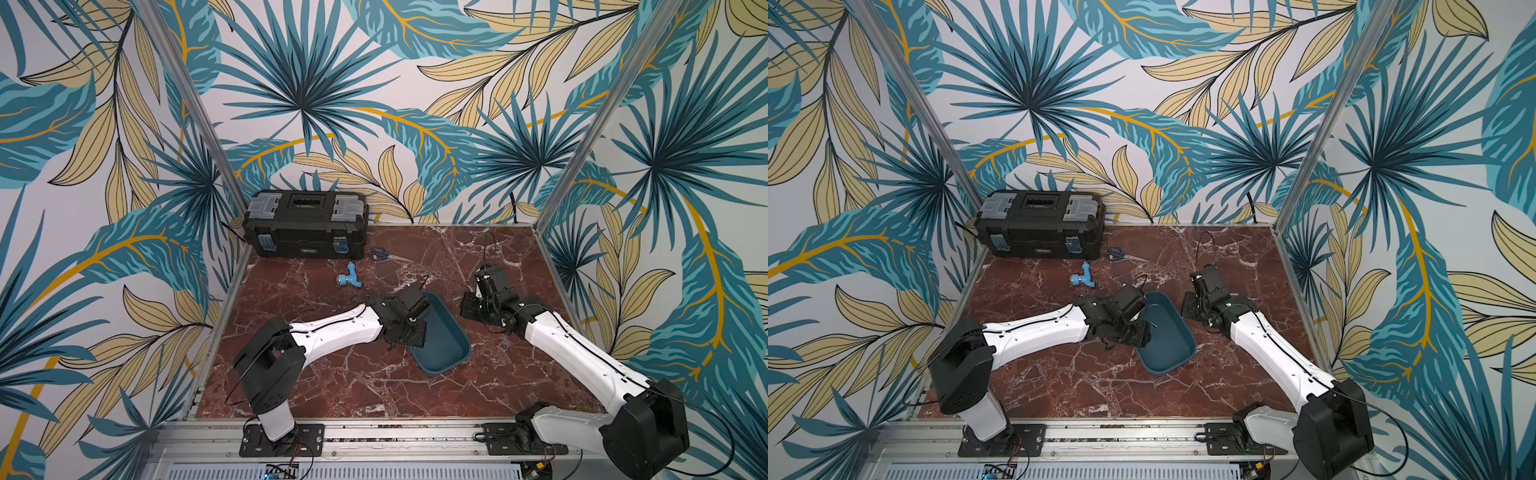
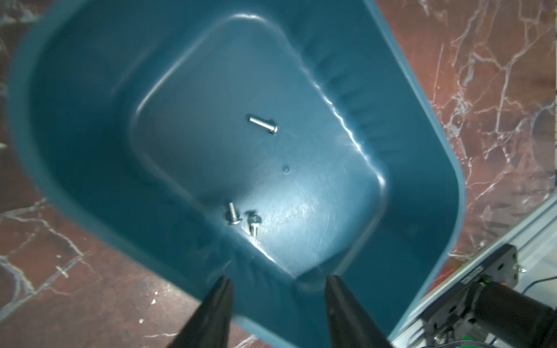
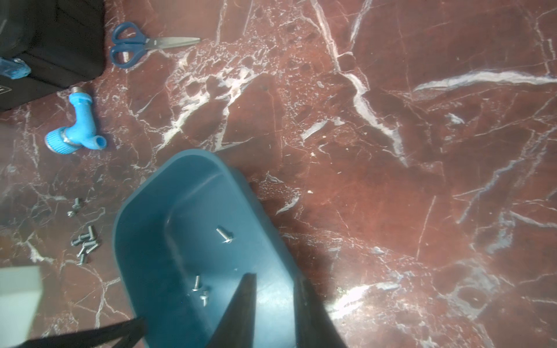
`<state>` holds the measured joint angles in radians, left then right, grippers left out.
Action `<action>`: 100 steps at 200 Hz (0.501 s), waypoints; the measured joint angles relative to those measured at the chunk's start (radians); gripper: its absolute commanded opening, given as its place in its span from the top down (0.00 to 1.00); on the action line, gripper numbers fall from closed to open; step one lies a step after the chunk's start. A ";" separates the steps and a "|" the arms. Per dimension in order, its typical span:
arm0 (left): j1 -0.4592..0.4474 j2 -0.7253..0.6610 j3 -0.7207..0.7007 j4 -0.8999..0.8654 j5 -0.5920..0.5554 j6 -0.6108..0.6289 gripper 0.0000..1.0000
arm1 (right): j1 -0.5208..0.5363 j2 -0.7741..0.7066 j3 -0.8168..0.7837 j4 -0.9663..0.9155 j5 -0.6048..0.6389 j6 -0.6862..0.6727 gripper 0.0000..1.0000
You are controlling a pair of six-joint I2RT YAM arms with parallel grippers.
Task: Put the screws on the desktop into the storage box
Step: Place the screw in the storage box, then pick up the screw from the center of the board.
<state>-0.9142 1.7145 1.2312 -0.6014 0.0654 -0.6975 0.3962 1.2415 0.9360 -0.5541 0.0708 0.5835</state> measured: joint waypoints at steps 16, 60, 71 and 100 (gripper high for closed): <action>0.019 -0.028 0.000 -0.032 -0.026 0.003 0.34 | 0.000 0.000 0.000 0.000 -0.013 0.002 0.71; 0.294 -0.303 -0.104 -0.091 -0.055 0.048 0.35 | 0.061 0.080 0.094 -0.002 -0.056 0.010 0.71; 0.378 -0.394 -0.132 -0.123 -0.068 0.066 0.35 | 0.110 0.140 0.159 -0.005 -0.066 0.004 0.71; 0.532 -0.575 -0.183 -0.211 -0.093 0.125 0.38 | 0.258 0.325 0.351 -0.013 -0.097 -0.025 0.72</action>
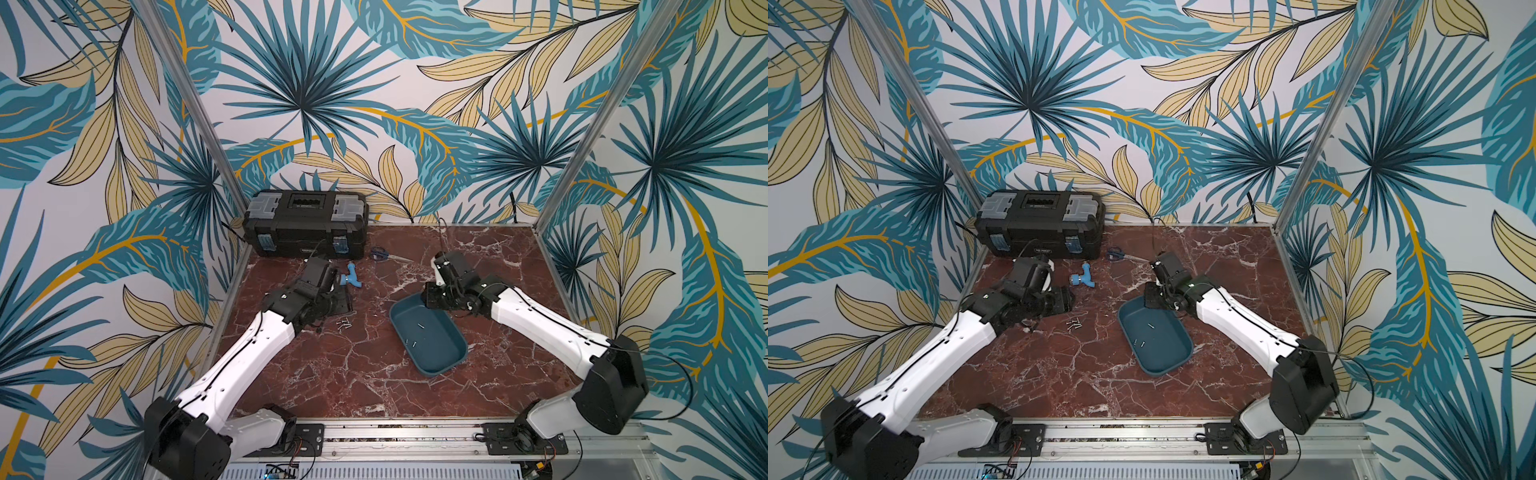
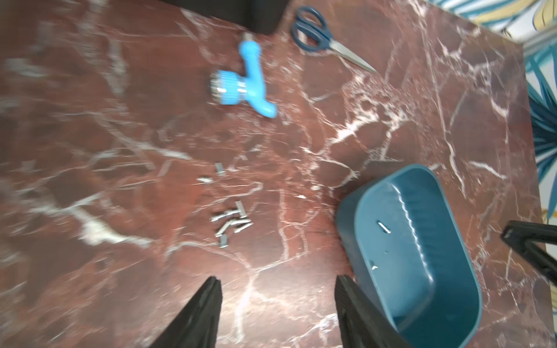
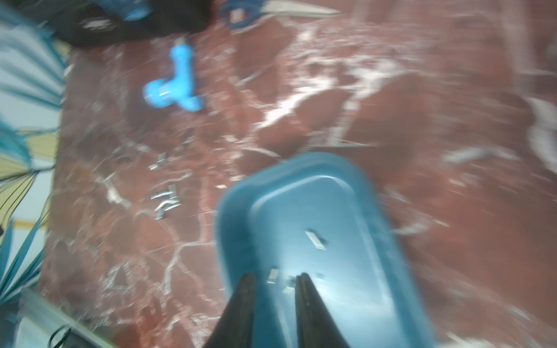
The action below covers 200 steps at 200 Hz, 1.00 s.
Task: Put the screws on the desktop into the storage box
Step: Pick up the screw from the center of the board.
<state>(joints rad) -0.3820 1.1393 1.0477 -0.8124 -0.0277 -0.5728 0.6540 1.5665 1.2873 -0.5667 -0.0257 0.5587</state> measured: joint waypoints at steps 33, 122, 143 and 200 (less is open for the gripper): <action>0.114 -0.131 -0.047 -0.114 -0.095 0.052 0.40 | 0.125 0.253 0.234 -0.031 -0.039 -0.031 0.73; 0.127 -0.233 -0.092 -0.153 -0.167 0.101 0.40 | 0.249 0.796 0.772 -0.116 0.022 -0.134 0.68; 0.134 -0.233 -0.100 -0.142 -0.158 0.109 0.40 | 0.245 0.875 0.853 -0.120 0.041 -0.158 0.67; 0.148 -0.232 -0.101 -0.124 -0.132 0.117 0.40 | 0.244 0.928 0.940 -0.127 0.057 -0.197 0.63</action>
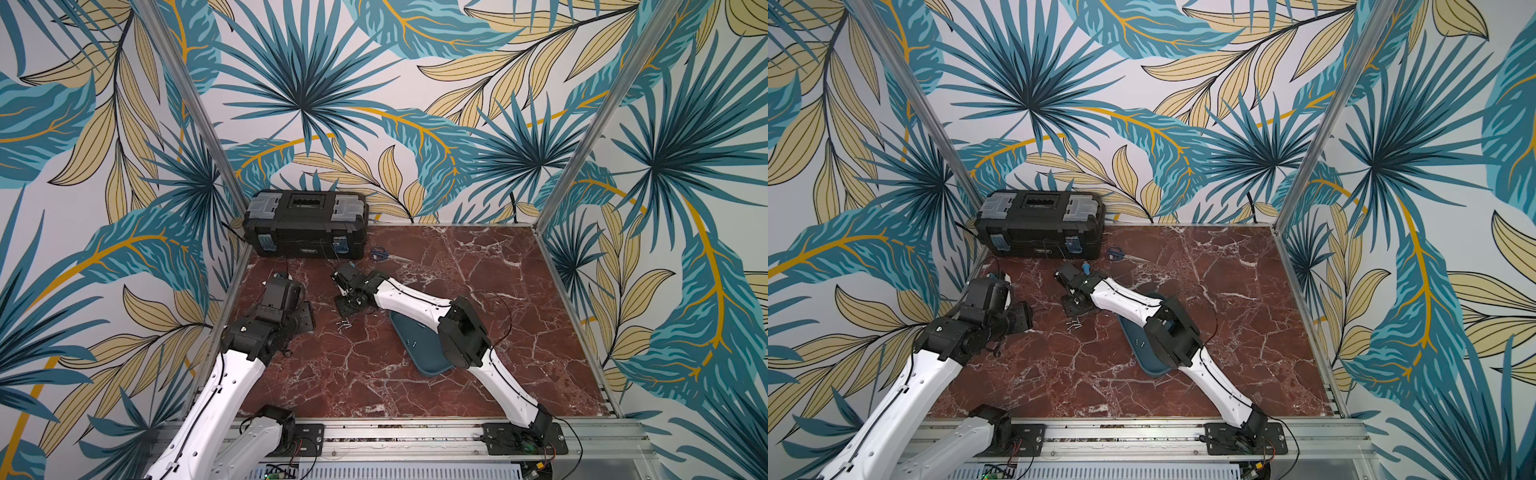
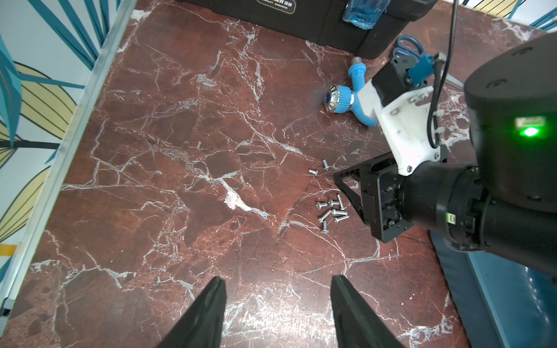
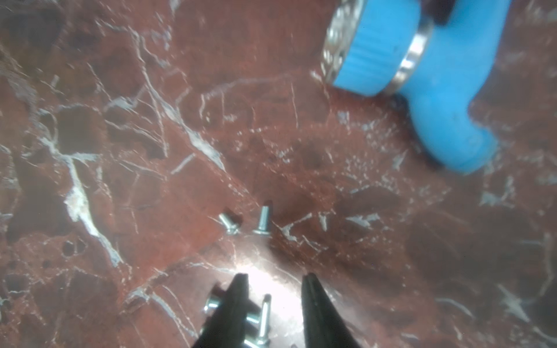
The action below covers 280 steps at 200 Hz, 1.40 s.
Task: Put the screws on the desktop into the storage box
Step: Pick up the screw from the center of the board.
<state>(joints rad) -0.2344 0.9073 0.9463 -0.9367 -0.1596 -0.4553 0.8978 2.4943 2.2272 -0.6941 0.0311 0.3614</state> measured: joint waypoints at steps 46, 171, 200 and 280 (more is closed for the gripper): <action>0.001 0.002 -0.005 0.006 0.008 0.003 0.40 | 0.001 0.023 0.050 0.002 0.006 -0.023 0.62; 0.003 0.009 -0.009 0.006 0.014 0.003 0.40 | 0.010 0.113 0.107 0.011 0.029 -0.057 0.66; 0.006 0.009 -0.009 0.006 0.014 0.003 0.40 | 0.011 0.121 0.117 0.013 0.036 -0.071 0.68; 0.007 0.010 -0.010 0.006 0.014 0.003 0.40 | 0.011 0.128 0.124 0.018 0.056 -0.103 0.80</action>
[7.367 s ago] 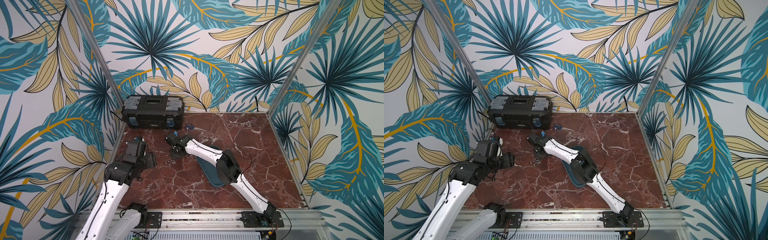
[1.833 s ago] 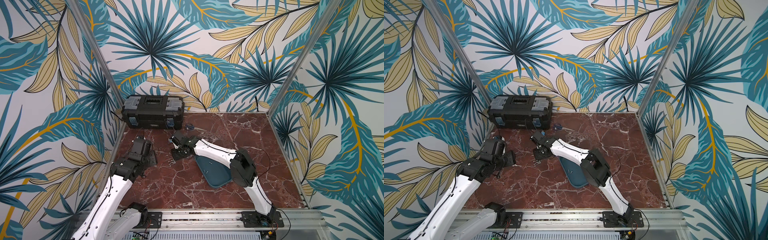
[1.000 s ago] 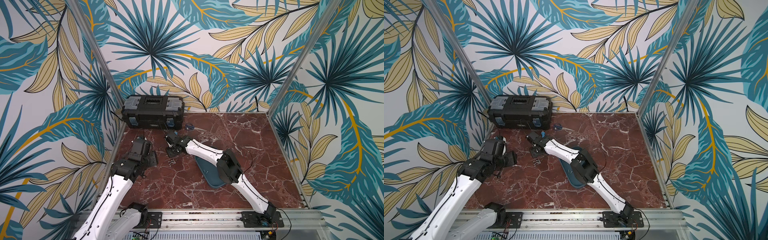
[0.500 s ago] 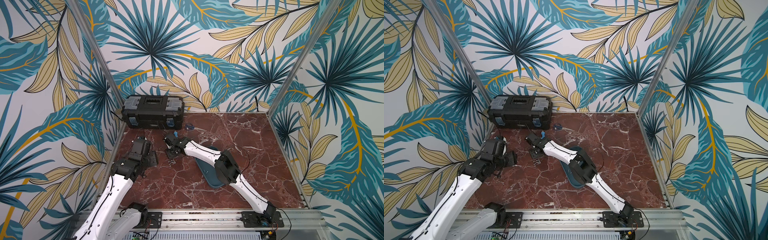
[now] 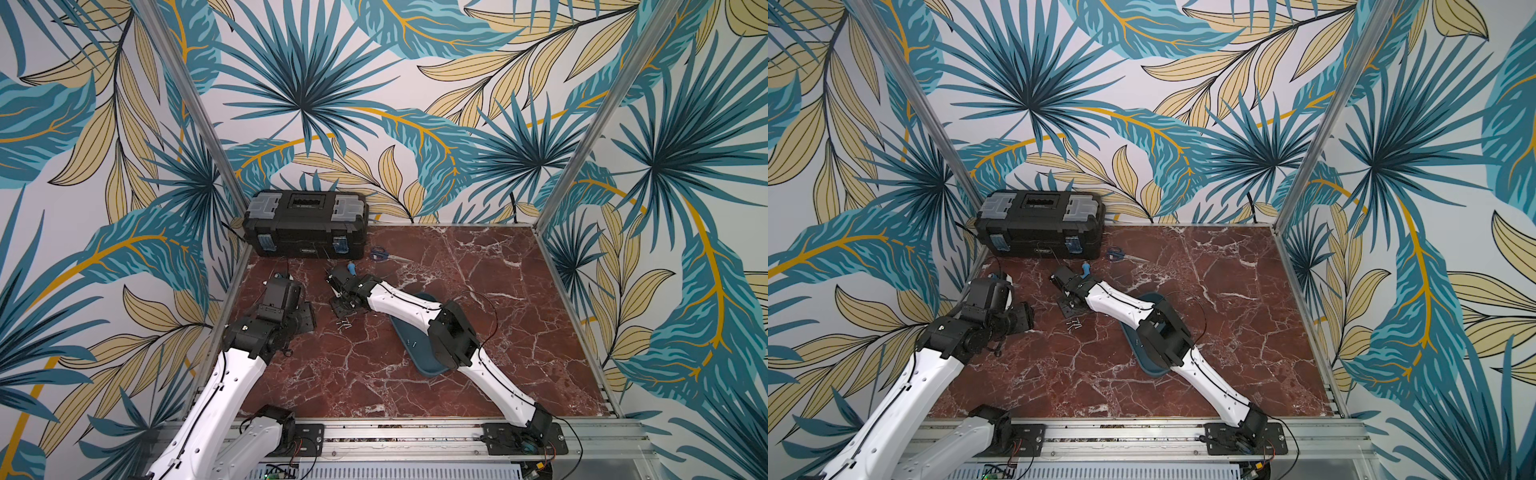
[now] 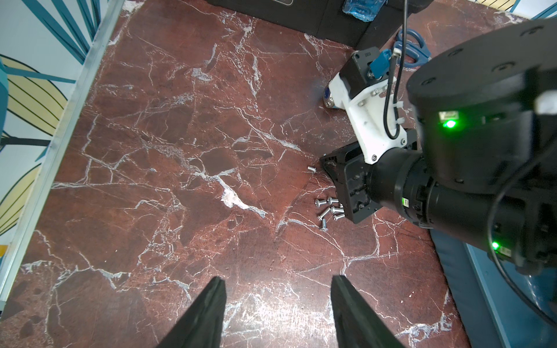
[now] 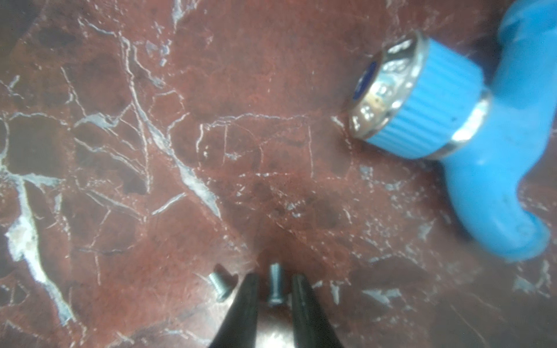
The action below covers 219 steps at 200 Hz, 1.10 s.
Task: Put the screws on the desktop into the storage box
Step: Pick up the screw from the center of the board, then place the screw in the storage box.
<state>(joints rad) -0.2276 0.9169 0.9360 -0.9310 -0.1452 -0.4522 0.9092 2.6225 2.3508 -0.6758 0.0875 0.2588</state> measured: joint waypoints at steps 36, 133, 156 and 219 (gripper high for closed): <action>0.000 0.007 0.000 0.000 0.000 0.000 0.39 | 0.000 0.000 0.000 0.000 0.003 -0.006 0.90; 0.000 0.009 0.000 0.000 0.000 0.000 0.40 | 0.001 -0.048 -0.057 -0.011 0.001 -0.008 1.00; 0.000 0.009 0.000 0.000 0.000 0.000 0.40 | 0.000 -0.141 -0.143 -0.009 -0.003 -0.009 1.00; 0.001 0.034 0.000 0.000 0.019 0.003 0.40 | -0.029 -0.640 -0.611 0.102 0.011 -0.008 1.00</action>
<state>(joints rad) -0.2268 0.9512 0.9360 -0.9310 -0.1257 -0.4496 0.8799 1.9827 1.7401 -0.5739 0.0990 0.2512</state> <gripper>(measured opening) 0.602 0.146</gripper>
